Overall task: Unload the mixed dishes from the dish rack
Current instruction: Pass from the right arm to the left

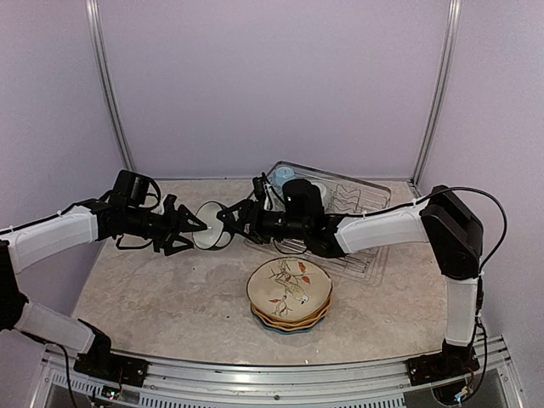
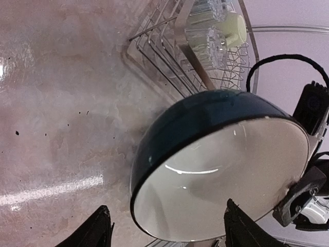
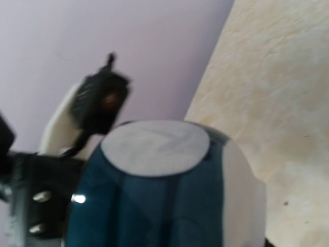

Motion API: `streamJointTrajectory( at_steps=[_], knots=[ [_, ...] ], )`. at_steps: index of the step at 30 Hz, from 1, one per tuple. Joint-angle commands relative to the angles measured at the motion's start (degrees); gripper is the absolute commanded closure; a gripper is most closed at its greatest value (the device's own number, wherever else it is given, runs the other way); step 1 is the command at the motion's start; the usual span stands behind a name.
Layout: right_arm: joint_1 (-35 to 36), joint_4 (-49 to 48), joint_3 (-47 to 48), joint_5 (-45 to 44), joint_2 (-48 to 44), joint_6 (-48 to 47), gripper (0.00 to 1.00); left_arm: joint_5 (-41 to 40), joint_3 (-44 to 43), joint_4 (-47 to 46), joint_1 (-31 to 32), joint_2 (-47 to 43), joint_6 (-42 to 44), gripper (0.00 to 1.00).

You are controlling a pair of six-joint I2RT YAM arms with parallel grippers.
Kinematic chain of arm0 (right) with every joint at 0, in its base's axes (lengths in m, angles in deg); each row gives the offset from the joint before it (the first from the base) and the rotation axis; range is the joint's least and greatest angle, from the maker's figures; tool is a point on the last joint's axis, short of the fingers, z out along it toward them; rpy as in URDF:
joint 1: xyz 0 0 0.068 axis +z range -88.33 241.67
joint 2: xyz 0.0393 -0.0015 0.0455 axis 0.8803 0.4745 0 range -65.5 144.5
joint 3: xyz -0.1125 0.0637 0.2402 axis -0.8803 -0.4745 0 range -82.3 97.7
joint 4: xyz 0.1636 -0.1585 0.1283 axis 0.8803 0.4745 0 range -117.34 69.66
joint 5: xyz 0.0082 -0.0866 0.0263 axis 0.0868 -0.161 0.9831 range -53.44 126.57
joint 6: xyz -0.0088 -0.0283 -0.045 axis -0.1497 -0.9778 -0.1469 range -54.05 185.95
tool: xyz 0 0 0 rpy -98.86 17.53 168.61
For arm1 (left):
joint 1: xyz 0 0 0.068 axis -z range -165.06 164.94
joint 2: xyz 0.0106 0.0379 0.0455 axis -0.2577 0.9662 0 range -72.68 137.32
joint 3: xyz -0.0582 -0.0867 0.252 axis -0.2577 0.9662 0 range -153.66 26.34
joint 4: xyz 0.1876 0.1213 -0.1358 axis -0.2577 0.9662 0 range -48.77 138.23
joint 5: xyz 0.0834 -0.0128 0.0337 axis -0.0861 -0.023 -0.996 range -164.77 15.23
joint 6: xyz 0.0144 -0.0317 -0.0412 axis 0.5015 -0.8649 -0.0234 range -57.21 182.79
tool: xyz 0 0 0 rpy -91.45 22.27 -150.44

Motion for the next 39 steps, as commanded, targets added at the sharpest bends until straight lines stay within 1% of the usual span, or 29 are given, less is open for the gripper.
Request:
streamJointTrajectory(
  at_steps=[1, 3, 8, 12, 15, 16, 22, 24, 26, 32, 33, 36, 39],
  knots=[
    [1.72, -6.50, 2.76, 0.27, 1.21, 1.08, 0.66, -0.97, 1.44, -3.69, 0.34, 2.35, -0.68, 0.36],
    [2.18, -6.65, 3.19, 0.44, 1.68, 1.21, 0.66, -1.03, 1.52, -4.95, 0.42, 2.96, -1.18, 0.41],
    [2.72, -7.15, 3.37, 0.43, 2.89, 1.68, 0.66, -1.50, 2.91, -6.48, 0.65, 3.73, -1.46, 0.65],
    [3.29, -8.81, 2.78, 0.53, 4.35, 2.49, 0.65, -2.81, 4.73, -7.28, 0.66, 3.81, -1.56, 0.78],
    [3.78, -10.01, 2.66, 0.33, 5.92, 2.79, 0.64, -3.99, 5.46, -7.02, 0.84, 4.14, -1.79, 0.98],
    [3.85, -10.33, 2.66, 0.40, 6.47, 2.88, 0.63, -4.67, 5.87, -6.90, 0.81, 4.12, -1.85, 1.00],
    [4.35, -10.79, 3.18, -0.08, 10.15, 2.11, 0.56, -10.56, 7.46, -2.66, 0.95, 3.25, -2.03, 1.00],
    [4.58, -10.40, 3.18, -0.40, 11.27, 0.96, 0.51, -12.92, 8.13, -0.31, 1.02, 2.77, -2.32, 1.00],
    [4.60, -10.30, 2.96, -0.52, 12.47, 0.28, 0.43, -15.66, 9.21, 1.99, 1.20, 1.62, -2.96, 1.00],
    [4.94, -8.25, 3.01, -0.21, 14.95, -2.61, 0.30, -22.65, 12.97, 5.78, 2.49, -3.94, -5.74, 1.00],
    [5.15, -7.52, 3.03, -0.56, 15.05, -3.37, 0.26, -23.80, 13.15, 6.43, 2.81, -4.81, -6.35, 1.00],
    [5.68, -4.44, 3.53, -2.08, 15.25, -5.38, 0.19, -25.24, 13.60, 7.13, 3.65, -5.99, -6.75, 1.00],
    [5.73, -3.73, 3.26, -2.72, 15.67, -5.66, 0.15, -26.13, 14.01, 8.22, 4.12, -6.05, -7.30, 1.00]
  ],
)
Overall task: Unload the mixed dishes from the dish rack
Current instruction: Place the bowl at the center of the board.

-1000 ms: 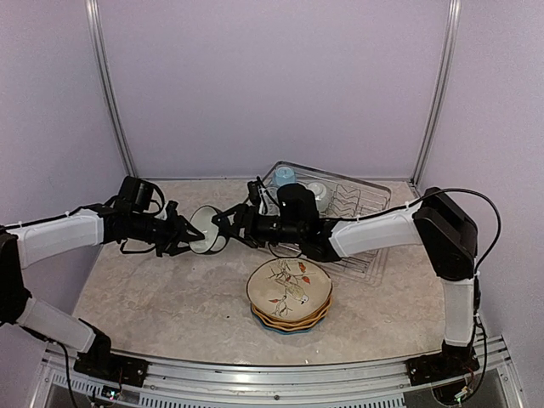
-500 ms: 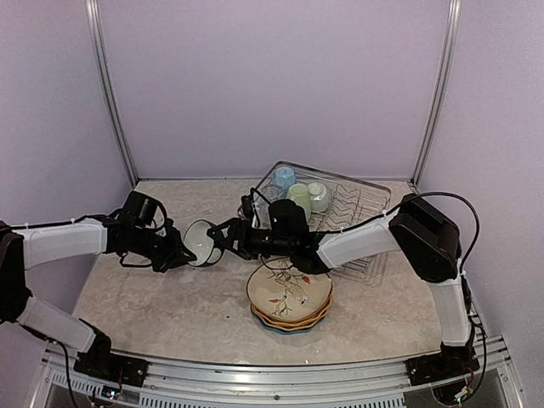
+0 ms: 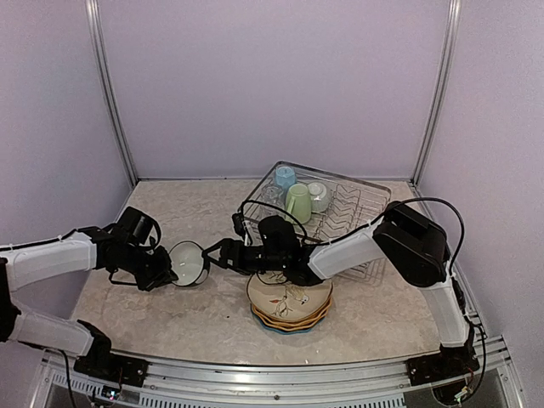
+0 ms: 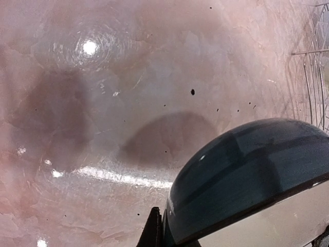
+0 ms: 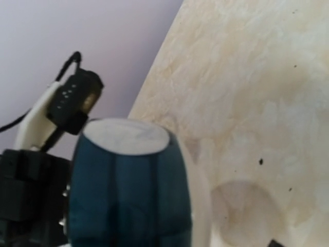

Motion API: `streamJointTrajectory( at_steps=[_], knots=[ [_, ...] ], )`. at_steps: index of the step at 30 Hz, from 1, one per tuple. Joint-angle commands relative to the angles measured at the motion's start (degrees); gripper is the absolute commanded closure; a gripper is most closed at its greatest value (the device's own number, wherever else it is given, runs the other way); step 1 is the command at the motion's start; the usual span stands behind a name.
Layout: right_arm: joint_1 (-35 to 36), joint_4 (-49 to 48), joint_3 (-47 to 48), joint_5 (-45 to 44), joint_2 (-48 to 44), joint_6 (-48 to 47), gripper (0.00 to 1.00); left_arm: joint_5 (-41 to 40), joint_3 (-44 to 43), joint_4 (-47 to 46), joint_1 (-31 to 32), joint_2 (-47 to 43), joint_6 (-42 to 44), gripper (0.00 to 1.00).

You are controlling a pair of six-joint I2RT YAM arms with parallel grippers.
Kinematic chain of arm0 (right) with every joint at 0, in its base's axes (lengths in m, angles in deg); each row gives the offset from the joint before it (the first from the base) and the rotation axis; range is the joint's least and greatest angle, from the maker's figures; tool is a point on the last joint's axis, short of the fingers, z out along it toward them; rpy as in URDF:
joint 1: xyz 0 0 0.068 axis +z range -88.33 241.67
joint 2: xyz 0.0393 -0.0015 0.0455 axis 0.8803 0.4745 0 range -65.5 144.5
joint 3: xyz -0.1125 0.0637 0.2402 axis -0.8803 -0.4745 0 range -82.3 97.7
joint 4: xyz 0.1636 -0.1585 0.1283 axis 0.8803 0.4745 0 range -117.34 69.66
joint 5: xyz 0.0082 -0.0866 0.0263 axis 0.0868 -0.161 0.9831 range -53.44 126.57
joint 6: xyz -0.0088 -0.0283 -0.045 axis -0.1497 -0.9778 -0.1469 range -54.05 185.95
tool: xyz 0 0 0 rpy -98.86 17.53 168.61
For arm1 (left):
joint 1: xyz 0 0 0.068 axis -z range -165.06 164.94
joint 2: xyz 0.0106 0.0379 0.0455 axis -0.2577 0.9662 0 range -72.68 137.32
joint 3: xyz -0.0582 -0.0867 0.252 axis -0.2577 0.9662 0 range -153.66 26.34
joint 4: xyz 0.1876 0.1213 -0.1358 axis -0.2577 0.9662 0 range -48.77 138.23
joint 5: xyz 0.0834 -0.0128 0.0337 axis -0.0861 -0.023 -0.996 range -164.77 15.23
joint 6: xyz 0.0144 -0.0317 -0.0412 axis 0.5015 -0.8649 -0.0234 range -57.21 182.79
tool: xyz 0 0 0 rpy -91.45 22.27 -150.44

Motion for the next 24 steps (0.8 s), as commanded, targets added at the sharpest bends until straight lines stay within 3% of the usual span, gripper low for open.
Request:
streamJointTrajectory(
  at_steps=[1, 5, 12, 24],
  knots=[
    [0.48, 3.81, 0.92, -1.66, 1.87, -2.71, 0.13, -3.33, 0.36, 0.76, 1.07, -1.39, -1.86, 1.00],
    [0.58, 7.17, -0.19, -4.24, 0.02, -5.23, 0.00, -5.30, -0.39, 3.40, 1.43, -0.13, -1.87, 1.00],
    [1.02, 21.69, 1.09, -11.56, -5.69, -16.87, 0.00, -9.51, -3.59, 7.59, 3.41, 1.56, -2.79, 1.00],
    [1.94, 33.60, 4.93, -16.39, -13.65, -27.22, 0.00, -10.39, -8.24, 13.67, 7.72, 5.54, -3.75, 1.00]
  ],
)
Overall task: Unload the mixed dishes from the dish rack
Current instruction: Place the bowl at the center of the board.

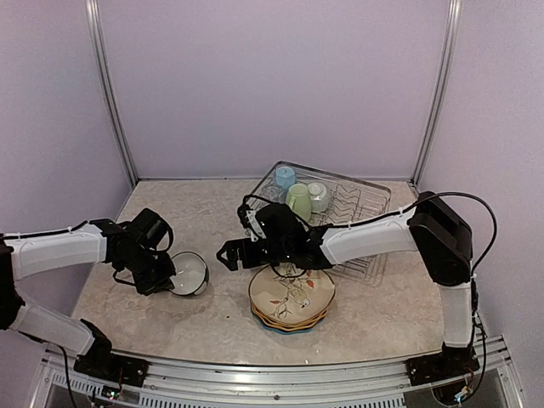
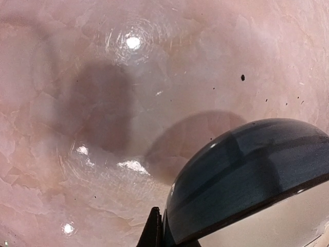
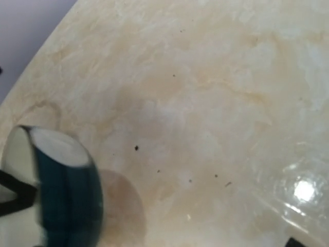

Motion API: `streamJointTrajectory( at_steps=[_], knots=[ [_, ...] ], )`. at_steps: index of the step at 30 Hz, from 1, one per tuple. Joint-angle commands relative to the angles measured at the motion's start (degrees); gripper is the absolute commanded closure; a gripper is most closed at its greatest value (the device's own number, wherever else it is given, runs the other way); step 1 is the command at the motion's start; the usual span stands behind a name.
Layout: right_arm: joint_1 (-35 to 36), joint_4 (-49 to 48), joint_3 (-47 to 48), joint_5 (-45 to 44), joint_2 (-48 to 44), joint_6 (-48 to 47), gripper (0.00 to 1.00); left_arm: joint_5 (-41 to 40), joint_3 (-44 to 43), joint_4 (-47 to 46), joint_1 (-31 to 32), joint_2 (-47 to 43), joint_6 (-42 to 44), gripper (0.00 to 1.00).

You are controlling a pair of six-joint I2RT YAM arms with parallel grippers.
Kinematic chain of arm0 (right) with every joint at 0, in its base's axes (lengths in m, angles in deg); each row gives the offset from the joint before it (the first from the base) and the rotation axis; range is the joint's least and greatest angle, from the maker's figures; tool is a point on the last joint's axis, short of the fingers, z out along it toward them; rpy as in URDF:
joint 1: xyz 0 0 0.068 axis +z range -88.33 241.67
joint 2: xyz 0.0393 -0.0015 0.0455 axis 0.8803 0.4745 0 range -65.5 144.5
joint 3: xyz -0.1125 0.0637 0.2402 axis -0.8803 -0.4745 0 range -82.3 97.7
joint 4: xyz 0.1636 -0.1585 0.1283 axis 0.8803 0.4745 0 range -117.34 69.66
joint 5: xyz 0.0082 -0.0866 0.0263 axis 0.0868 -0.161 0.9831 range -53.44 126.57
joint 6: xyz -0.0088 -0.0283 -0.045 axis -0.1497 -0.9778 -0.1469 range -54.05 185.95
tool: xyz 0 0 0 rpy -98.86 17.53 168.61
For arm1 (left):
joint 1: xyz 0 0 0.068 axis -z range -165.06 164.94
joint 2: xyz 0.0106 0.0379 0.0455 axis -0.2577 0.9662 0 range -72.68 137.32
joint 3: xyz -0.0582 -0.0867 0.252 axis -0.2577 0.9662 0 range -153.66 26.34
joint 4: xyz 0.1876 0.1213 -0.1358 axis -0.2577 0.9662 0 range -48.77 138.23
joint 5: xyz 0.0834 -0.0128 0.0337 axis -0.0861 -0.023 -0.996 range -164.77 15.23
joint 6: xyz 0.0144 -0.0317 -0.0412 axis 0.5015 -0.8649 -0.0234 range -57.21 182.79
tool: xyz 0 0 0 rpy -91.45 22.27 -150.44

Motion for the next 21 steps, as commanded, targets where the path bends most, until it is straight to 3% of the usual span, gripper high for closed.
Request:
streamJointTrajectory(
  at_steps=[1, 5, 8, 18, 21],
  knots=[
    [1.70, 7.47, 5.30, -0.79, -4.62, -6.23, 0.00, -0.30, -3.91, 3.61, 2.52, 1.89, -0.37, 1.00],
    [1.99, 5.43, 6.15, 3.21, -6.66, -6.04, 0.00, 3.26, -4.50, 4.24, 4.58, 2.33, -0.32, 1.00],
    [2.04, 6.39, 6.23, 1.51, -9.49, -6.69, 0.00, 4.18, -5.73, 5.49, 6.03, 3.55, -0.53, 1.00],
    [-0.97, 18.90, 4.20, -24.44, -19.66, -15.68, 0.00, 4.80, -7.61, 6.98, 10.07, 10.22, -1.61, 1.00],
    [-4.56, 20.37, 2.69, -28.24, -21.32, -17.75, 0.00, 4.25, -8.66, 7.98, 11.15, 11.10, -1.39, 0.96]
  ],
)
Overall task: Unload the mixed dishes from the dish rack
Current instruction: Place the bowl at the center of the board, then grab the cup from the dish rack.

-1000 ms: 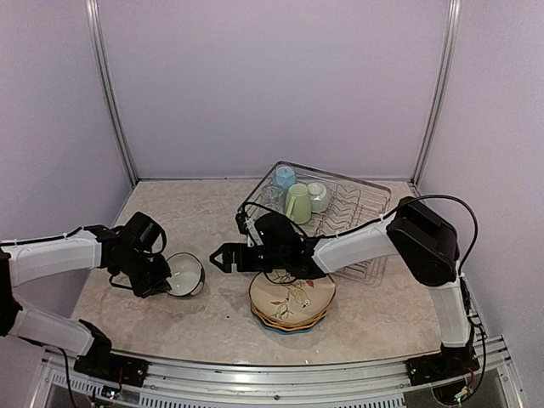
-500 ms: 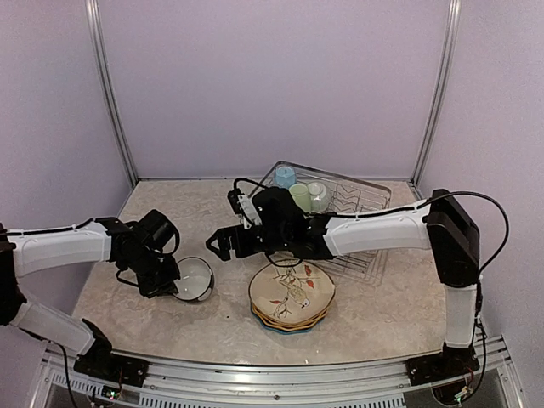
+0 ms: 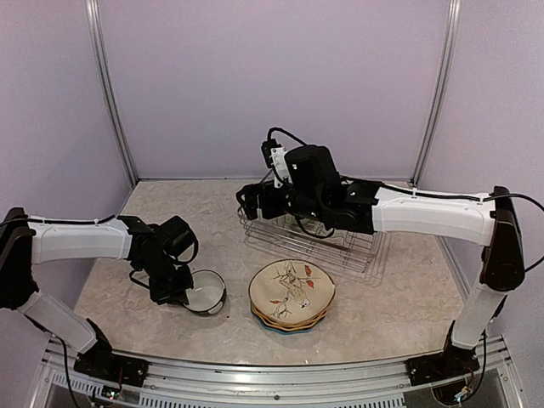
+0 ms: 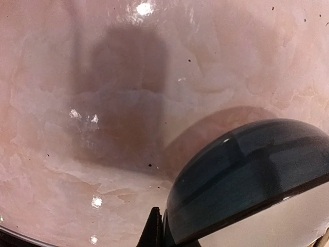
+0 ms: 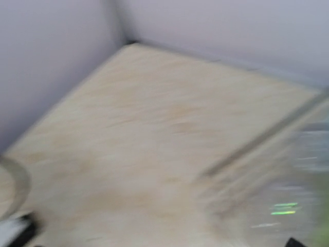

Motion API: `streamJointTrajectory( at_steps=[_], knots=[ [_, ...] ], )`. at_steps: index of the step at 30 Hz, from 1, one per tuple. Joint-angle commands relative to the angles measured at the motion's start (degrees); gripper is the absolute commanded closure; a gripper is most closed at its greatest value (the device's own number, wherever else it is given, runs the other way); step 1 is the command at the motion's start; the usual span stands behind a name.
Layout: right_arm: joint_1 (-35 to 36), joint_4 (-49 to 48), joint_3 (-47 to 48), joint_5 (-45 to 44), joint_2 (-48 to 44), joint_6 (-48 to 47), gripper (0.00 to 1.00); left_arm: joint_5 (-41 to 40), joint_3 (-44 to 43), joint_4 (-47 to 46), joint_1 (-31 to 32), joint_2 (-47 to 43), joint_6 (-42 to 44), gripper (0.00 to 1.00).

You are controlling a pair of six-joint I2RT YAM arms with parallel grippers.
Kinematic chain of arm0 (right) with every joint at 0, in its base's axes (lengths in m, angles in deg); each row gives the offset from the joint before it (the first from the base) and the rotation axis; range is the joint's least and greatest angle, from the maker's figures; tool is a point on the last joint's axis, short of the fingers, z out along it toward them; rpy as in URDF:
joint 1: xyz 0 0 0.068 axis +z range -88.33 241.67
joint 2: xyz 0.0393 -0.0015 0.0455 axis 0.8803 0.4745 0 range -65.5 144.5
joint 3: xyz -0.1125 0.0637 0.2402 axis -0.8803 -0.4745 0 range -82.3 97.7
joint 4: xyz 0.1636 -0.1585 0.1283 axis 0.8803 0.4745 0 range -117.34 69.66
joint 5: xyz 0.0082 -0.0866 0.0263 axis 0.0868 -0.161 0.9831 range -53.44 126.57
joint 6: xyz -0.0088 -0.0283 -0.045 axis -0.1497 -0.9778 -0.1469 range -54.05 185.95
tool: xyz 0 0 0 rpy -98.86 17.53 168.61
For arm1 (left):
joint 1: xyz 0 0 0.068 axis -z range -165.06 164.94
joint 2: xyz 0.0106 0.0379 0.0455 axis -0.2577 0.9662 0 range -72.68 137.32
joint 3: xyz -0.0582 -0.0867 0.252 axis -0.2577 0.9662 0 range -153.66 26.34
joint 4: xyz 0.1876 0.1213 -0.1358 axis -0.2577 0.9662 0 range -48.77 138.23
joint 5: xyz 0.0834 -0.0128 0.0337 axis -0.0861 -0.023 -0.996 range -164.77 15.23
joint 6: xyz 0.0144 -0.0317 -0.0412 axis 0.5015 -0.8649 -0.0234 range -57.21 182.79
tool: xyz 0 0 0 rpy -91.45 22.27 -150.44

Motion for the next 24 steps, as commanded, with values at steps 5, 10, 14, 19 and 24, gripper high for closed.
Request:
streamJointTrajectory(
  at_steps=[5, 10, 14, 19, 24],
  knots=[
    [-13.66, 6.56, -4.29, -11.67, -2.21, -4.66, 0.00, 0.32, -2.86, 2.09, 1.88, 0.75, 0.46, 0.78],
    [-20.97, 5.45, -2.31, -9.47, 2.82, 0.12, 0.00, 0.18, -2.32, 2.56, 1.89, -2.22, 1.30, 0.55],
    [-22.41, 8.15, 6.42, -9.31, 11.42, 1.12, 0.00, -0.28, -2.10, 3.01, 1.88, -5.66, 2.03, 0.35],
    [-22.30, 11.59, 15.82, -7.37, 20.11, 0.66, 0.00, -2.46, -1.59, 3.69, 1.84, -12.45, 3.30, 0.19],
    [-22.22, 9.96, 16.43, -4.81, 22.51, 0.35, 0.00, -4.51, -2.35, 3.86, 1.58, -20.38, 5.49, 0.07]
  ],
)
